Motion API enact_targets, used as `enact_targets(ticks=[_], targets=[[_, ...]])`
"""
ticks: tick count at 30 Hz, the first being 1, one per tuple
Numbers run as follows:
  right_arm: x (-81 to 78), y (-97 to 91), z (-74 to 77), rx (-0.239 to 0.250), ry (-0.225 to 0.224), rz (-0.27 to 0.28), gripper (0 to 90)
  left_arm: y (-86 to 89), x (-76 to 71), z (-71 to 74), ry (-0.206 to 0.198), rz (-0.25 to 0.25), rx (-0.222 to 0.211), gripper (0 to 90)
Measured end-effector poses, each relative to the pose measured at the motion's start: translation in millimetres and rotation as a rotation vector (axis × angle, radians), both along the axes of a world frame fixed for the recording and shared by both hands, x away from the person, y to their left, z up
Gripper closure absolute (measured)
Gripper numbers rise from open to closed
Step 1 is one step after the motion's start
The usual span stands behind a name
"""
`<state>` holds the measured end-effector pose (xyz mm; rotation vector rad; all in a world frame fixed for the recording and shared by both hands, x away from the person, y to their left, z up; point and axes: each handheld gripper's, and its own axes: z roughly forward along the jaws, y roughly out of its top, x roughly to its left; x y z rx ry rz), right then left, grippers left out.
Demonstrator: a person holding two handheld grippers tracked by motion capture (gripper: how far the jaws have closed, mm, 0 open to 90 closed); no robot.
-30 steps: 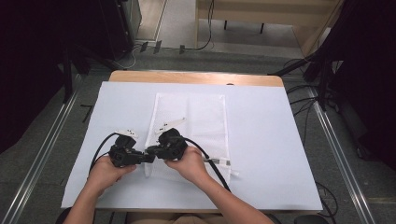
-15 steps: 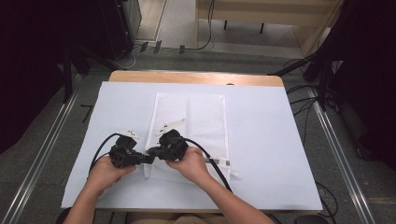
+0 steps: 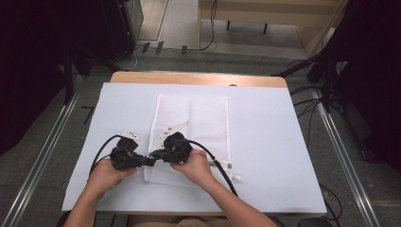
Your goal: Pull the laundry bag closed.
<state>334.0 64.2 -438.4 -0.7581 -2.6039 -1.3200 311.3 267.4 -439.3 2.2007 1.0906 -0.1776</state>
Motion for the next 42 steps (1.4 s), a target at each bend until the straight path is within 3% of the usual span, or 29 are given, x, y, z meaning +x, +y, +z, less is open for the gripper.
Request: enact_targets(ticks=[3,7,11,15,26,35,39,42], targets=[[-0.2,-1.2,1.4,0.018,0.024,0.004,88.2,0.7,0.5,-1.0,0.007,-0.014,0.001,87.8],[-2.0,-0.6,2.9,0.009,0.011,0.016,88.1,-0.5,1.4,-2.6,-0.004,-0.013,0.014,78.4],[-2.1,-1.1,2.0,-0.011,0.006,0.012,88.2,2.3,1.1,-1.3,-0.006,-0.009,-0.005,79.8],[-1.7,-1.0,2.1,-0.002,0.017,0.014,88.1,2.6,1.7,-0.9,-0.002,-0.008,-0.005,84.8],[-1.1,-0.5,0.4,-0.007,0.019,0.033,88.1,2.0,2.3,0.2,0.01,0.003,-0.013,87.7],[-1.2,-2.2,-3.6,-0.018,0.014,0.021,88.3,1.9,1.0,3.2,-0.009,0.002,0.003,88.4],[0.2,-5.3,-6.8,-0.012,0.026,0.018,88.3,2.3,0.8,3.5,-0.001,-0.002,0.002,88.5],[-1.9,-5.8,-6.6,-0.02,0.003,0.025,88.3,2.0,0.3,3.8,-0.014,-0.004,0.01,88.4]])
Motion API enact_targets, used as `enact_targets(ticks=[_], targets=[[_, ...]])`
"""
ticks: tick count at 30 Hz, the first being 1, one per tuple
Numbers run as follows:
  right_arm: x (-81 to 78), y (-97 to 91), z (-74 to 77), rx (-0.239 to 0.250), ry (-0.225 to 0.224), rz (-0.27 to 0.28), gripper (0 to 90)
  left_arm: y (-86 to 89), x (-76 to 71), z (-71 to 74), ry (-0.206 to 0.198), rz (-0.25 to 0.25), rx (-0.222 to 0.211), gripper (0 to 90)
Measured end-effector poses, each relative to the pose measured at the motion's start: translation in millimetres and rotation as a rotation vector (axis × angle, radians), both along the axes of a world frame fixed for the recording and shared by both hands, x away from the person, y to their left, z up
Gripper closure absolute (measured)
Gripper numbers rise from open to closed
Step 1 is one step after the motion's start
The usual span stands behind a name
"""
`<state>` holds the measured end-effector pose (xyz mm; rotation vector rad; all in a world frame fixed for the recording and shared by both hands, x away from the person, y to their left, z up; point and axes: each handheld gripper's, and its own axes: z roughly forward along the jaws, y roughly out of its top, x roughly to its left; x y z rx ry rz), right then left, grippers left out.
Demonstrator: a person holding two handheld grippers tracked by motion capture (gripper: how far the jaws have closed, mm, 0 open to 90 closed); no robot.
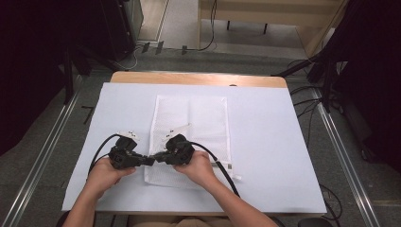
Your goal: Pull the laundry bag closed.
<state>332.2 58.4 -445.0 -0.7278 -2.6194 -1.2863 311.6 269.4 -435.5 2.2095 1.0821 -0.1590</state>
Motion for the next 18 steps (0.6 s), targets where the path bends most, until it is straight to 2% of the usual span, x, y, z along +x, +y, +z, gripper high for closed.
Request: enact_targets(ticks=[3,15,18], targets=[[0.3,-3.0,1.0,0.006,0.0,-0.003,88.2,0.7,-0.8,1.1,-0.01,-0.011,-0.016,88.4],[-1.1,-10.5,0.5,-0.011,-0.045,0.014,88.3,0.3,-2.8,2.1,-0.034,-0.027,-0.014,88.3],[-1.1,-12.2,0.4,-0.013,-0.044,0.017,88.3,-0.4,-3.1,2.1,-0.033,-0.033,-0.012,88.2]])
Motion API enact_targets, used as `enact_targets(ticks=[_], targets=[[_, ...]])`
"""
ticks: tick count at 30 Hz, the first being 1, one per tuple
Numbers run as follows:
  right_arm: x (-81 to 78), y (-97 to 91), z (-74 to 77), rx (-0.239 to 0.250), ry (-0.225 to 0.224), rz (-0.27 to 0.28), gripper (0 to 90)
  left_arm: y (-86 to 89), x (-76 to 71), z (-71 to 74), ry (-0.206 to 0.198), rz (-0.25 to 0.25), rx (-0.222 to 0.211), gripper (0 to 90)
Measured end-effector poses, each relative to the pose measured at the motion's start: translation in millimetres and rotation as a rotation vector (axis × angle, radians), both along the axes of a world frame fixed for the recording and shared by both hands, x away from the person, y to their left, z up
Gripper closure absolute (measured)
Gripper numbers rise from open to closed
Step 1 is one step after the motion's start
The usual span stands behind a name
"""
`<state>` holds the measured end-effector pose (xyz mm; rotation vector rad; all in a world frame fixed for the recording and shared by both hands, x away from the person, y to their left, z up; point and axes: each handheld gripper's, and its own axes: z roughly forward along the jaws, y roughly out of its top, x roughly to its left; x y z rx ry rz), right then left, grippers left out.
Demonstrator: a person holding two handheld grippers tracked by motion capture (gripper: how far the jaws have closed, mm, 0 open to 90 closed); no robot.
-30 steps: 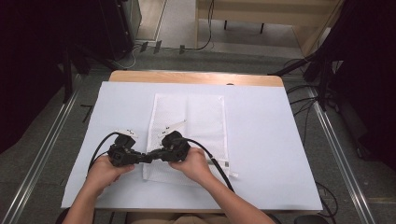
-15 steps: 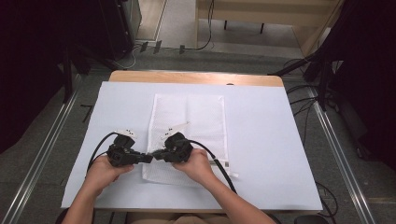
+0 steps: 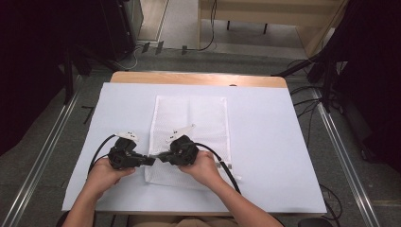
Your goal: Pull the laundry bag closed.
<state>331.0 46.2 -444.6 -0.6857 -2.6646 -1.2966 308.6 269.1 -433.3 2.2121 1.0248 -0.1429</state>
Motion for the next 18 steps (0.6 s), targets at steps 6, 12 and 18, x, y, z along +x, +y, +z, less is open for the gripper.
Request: enact_targets(ticks=[6,12,18], targets=[[-1.5,-5.0,-2.7,-0.003,-0.012,-0.009,88.3,1.7,-0.8,0.8,-0.005,0.001,-0.012,88.3],[0.6,-15.3,-4.6,-0.005,0.007,-0.029,88.2,2.0,-0.7,0.5,-0.006,0.0,-0.014,88.1],[-0.6,-18.8,-1.8,-0.016,-0.01,-0.017,88.2,1.3,-2.3,1.9,-0.011,-0.008,-0.026,88.0]])
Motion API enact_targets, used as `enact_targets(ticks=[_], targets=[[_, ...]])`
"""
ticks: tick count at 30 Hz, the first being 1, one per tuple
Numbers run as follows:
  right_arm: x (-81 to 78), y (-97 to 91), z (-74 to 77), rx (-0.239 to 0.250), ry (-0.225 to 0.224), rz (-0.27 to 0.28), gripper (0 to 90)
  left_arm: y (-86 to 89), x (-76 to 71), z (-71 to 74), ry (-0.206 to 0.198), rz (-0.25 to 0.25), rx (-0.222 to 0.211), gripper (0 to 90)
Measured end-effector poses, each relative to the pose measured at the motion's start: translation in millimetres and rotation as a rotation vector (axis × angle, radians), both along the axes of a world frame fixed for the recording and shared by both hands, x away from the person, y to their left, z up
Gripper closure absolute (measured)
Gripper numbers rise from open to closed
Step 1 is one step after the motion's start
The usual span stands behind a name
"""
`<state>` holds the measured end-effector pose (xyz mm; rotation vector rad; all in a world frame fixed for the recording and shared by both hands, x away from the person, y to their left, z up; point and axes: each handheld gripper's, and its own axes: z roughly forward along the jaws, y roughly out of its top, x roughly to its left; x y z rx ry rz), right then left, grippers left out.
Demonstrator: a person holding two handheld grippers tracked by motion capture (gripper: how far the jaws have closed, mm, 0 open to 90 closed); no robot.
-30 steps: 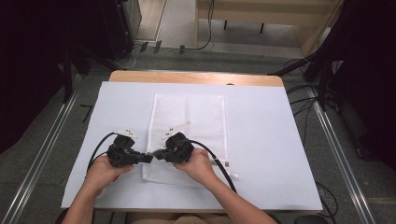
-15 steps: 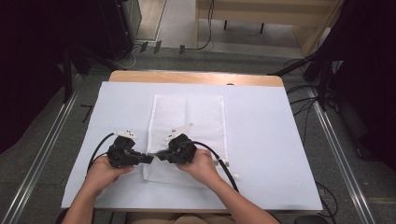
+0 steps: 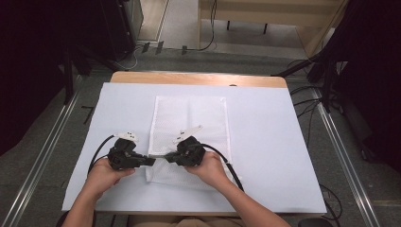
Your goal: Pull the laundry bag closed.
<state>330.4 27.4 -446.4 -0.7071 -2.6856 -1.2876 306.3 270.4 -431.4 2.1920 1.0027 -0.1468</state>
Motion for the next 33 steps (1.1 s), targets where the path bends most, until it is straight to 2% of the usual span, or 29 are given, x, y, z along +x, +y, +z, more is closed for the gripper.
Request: enact_targets(ticks=[3,7,13,15,24,27,28,33], targets=[[2.5,-3.4,-1.3,0.005,0.013,-0.015,88.2,3.1,0.6,0.9,0.001,0.018,-0.002,88.0],[3.9,-7.7,-0.6,0.01,0.021,-0.021,88.2,2.6,-0.1,1.4,-0.004,0.016,-0.007,88.0],[-0.7,-18.0,2.2,-0.011,-0.011,-0.007,88.2,3.0,-0.8,2.1,0.0,0.008,-0.018,87.9],[-0.7,-25.2,0.5,0.007,-0.002,-0.024,88.2,3.2,0.0,2.2,-0.001,0.013,-0.021,87.9],[4.6,-31.7,-1.2,-0.003,-0.004,-0.039,88.1,2.3,-0.3,2.4,-0.007,0.007,-0.015,87.8],[7.5,-34.2,-3.0,-0.004,0.002,-0.048,88.2,2.9,-0.6,2.6,-0.008,0.013,-0.017,87.8],[8.4,-36.1,-4.5,-0.005,0.016,-0.051,88.1,3.2,-0.5,2.4,-0.006,0.014,-0.017,87.8],[8.6,-37.6,-5.9,-0.006,0.021,-0.057,88.1,3.0,-0.3,2.5,-0.006,0.012,-0.012,87.8]])
